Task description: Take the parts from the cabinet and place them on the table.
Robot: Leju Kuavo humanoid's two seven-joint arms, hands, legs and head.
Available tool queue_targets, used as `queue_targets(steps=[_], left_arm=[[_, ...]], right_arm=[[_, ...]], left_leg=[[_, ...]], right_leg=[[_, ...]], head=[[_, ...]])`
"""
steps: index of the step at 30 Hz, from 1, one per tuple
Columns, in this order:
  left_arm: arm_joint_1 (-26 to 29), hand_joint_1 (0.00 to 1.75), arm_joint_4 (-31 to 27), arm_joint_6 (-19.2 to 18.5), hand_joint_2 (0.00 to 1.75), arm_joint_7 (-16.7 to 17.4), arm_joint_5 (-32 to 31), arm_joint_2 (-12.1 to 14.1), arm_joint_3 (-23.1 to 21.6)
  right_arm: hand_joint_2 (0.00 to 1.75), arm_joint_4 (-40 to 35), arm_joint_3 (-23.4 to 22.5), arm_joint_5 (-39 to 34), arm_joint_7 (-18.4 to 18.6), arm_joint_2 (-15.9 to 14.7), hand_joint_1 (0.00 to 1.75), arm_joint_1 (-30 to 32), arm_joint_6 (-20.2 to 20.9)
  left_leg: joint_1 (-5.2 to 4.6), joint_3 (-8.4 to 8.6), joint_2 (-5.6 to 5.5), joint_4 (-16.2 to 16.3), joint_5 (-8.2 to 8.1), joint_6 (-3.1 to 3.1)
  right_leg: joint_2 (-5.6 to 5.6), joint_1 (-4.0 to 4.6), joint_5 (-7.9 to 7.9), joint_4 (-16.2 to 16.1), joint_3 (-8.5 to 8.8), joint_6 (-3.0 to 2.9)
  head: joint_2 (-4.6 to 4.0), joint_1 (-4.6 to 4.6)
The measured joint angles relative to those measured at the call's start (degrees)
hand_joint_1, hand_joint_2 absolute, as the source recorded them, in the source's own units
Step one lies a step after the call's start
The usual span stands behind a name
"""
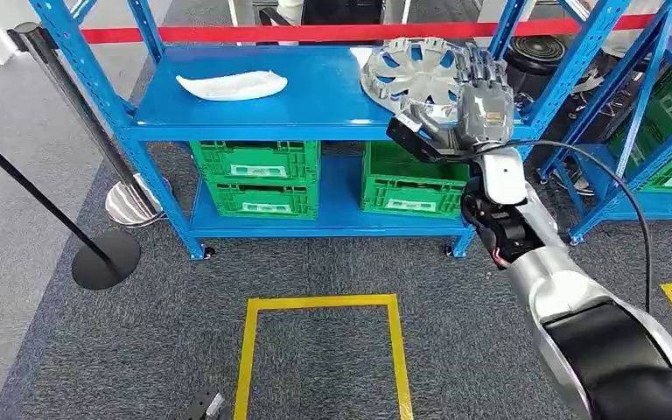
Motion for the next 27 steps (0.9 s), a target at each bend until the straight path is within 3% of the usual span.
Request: queue_targets(steps=[1,2,4,5,6,10,11,12,14,15,16,17,18,19,20,21,23,25,26,27], left_arm=[[0.02,0.00,0.00,0.00,0.00,0.00,0.00,0.00,0.00],[-0.01,0.00,0.00,0.00,0.00,-0.02,0.00,-0.05,0.00],[-0.05,0.00,0.00,0.00,0.00,-0.02,0.00,-0.07,0.00],[-0.10,0.00,0.02,0.00,0.00,-0.02,0.00,0.15,0.00],[-0.21,0.00,0.00,-0.04,0.00,-0.02,0.02,0.15,-0.02],[-0.23,0.00,-0.04,-0.13,0.00,-0.04,-0.02,0.28,-0.13],[-0.31,0.00,-0.04,-0.11,0.00,-0.15,-0.02,0.28,-0.15],[-0.36,0.00,-0.04,-0.13,0.00,-0.15,-0.02,0.26,-0.17],[-0.21,0.00,-0.02,-0.18,0.00,-0.15,-0.22,0.20,-0.33],[-0.12,0.00,-0.02,-0.22,0.00,-0.15,-0.24,0.20,-0.37],[-0.08,0.00,-0.02,-0.22,0.00,-0.15,-0.31,0.20,-0.37],[-0.07,0.00,-0.02,-0.22,0.00,-0.15,-0.33,0.20,-0.37],[-0.09,0.00,-0.02,-0.22,0.00,-0.15,-0.35,0.22,-0.37],[-0.08,0.00,-0.02,-0.22,0.00,-0.15,-0.37,0.28,-0.37],[-0.07,0.00,0.00,-0.22,0.00,-0.15,-0.37,0.46,-0.37],[-0.01,0.00,0.07,-0.22,0.00,-0.15,-0.37,0.50,-0.39],[-0.18,0.00,0.04,-0.20,0.00,-0.09,-0.46,0.48,-0.37],[-0.10,0.00,0.02,-0.20,0.00,-0.09,-0.55,0.55,-0.37],[-0.10,0.00,0.02,-0.22,0.00,-0.09,-0.55,0.50,-0.37],[-0.20,0.00,0.02,-0.22,0.00,-0.09,-0.55,0.46,-0.37]], right_arm=[[0.00,0.00,0.06,0.09,-0.02,0.17,0.00,0.03,0.02],[0.00,0.00,0.07,0.24,-0.02,0.31,0.00,-0.05,0.04],[0.00,0.00,0.09,0.46,0.06,0.61,0.00,-0.23,0.13],[0.00,0.13,0.13,0.59,0.17,0.74,0.00,-0.27,0.17],[0.00,0.11,0.22,0.70,0.22,0.98,0.00,-0.34,0.17],[0.00,0.02,0.35,0.75,0.41,1.49,0.00,-0.23,0.17],[0.00,0.02,0.35,0.79,0.41,1.55,0.00,-0.43,0.13],[0.00,0.02,0.35,0.83,0.41,1.70,0.00,-0.55,0.13],[0.00,0.07,0.39,0.94,0.41,1.95,0.00,-0.27,0.13],[0.00,0.09,0.42,0.94,0.41,1.99,0.00,0.00,0.11],[0.00,0.09,0.46,0.94,0.52,1.99,0.00,0.17,0.09],[0.00,0.09,0.46,0.96,0.59,2.03,0.00,0.20,0.07],[0.00,0.09,0.46,0.98,0.70,2.07,0.00,0.16,0.04],[0.00,0.07,0.46,1.03,0.72,2.12,0.00,0.13,0.04],[0.00,0.11,0.46,1.03,0.76,2.16,0.00,0.26,-0.02],[0.00,0.18,0.46,1.05,0.76,2.21,0.00,0.15,-0.07],[0.00,0.15,0.44,1.05,0.61,2.21,0.00,0.36,-0.19],[0.00,0.07,0.37,1.07,0.44,2.12,0.00,0.43,-0.39],[0.00,0.07,0.35,1.09,0.35,2.10,0.00,0.34,-0.46],[0.00,0.07,0.39,1.09,0.31,2.21,0.00,0.26,-0.46]], left_leg=[[0.08,0.39,-0.03,0.04,-0.30,-0.22],[0.23,0.90,-0.08,0.13,-0.71,-0.56],[0.58,2.06,-0.19,0.68,-2.02,-1.51],[0.23,1.93,-0.24,0.87,-2.59,-2.12],[0.18,1.66,-0.22,1.33,-2.88,-2.51],[0.43,1.76,0.02,1.16,-3.70,-3.09],[0.38,0.84,0.33,3.16,-4.19,-3.24],[0.37,-1.57,0.40,7.27,-5.55,-3.38],[0.37,-8.12,0.41,17.20,-8.26,-3.39],[0.36,-10.51,0.41,20.02,-8.15,-3.30],[0.30,-11.62,0.40,19.90,-6.36,-3.06],[0.10,-11.35,0.39,17.27,-3.39,-2.67],[-0.14,-10.04,0.39,12.79,0.14,-2.14],[-0.67,-8.06,0.34,6.81,4.18,-1.20],[-1.31,-6.92,0.27,3.90,5.53,-0.16],[-1.41,-6.13,0.40,3.62,4.90,0.16],[-1.64,-5.24,0.41,1.46,3.45,0.14],[-1.02,-3.61,0.29,0.27,3.10,0.25],[-0.90,-2.85,0.24,-0.12,2.87,0.32],[-0.85,-2.49,0.18,-0.20,2.60,0.47]], right_leg=[[-0.01,-0.12,1.65,-0.90,-0.31,0.00],[-0.02,-0.23,4.55,-4.53,0.93,0.04],[-0.14,-0.64,11.10,-15.63,5.48,0.41],[-0.13,-0.36,9.57,-16.39,6.38,0.75],[-0.05,-0.30,9.06,-17.40,6.80,-0.26],[0.21,-0.34,8.02,-16.97,7.02,-2.13],[0.16,-0.34,7.69,-16.97,7.46,-2.62],[0.16,-0.29,7.35,-17.01,7.82,-2.95],[0.18,-0.02,6.56,-17.00,8.62,-3.22],[0.21,0.12,6.12,-17.00,9.13,-3.26],[0.25,0.30,5.59,-17.00,9.82,-3.29],[0.28,0.46,5.05,-17.00,10.59,-3.30],[0.33,0.60,4.44,-17.03,11.46,-3.30],[0.34,0.71,3.72,-17.13,12.48,-3.24],[0.30,0.49,3.15,-17.35,12.74,-3.21],[0.45,0.99,2.91,-17.56,12.95,-2.80],[0.51,0.62,3.22,-17.80,13.29,-2.15],[0.37,0.55,3.30,-17.35,13.17,-1.49],[0.35,0.55,3.09,-15.31,12.53,-1.50],[0.32,0.59,2.33,-11.93,10.57,-1.27]], head=[[0.00,0.04],[0.00,0.04],[0.00,0.18],[0.00,0.26],[0.00,0.35],[0.00,-0.04],[0.00,-0.20],[0.00,-0.37],[0.00,-0.35],[0.00,-0.39],[0.00,-0.35],[0.00,-0.39],[0.00,-0.37],[0.00,-0.35],[0.00,-0.20],[0.00,-0.11],[0.00,-0.61],[0.00,-0.59],[0.00,-0.24],[0.00,-0.24]])
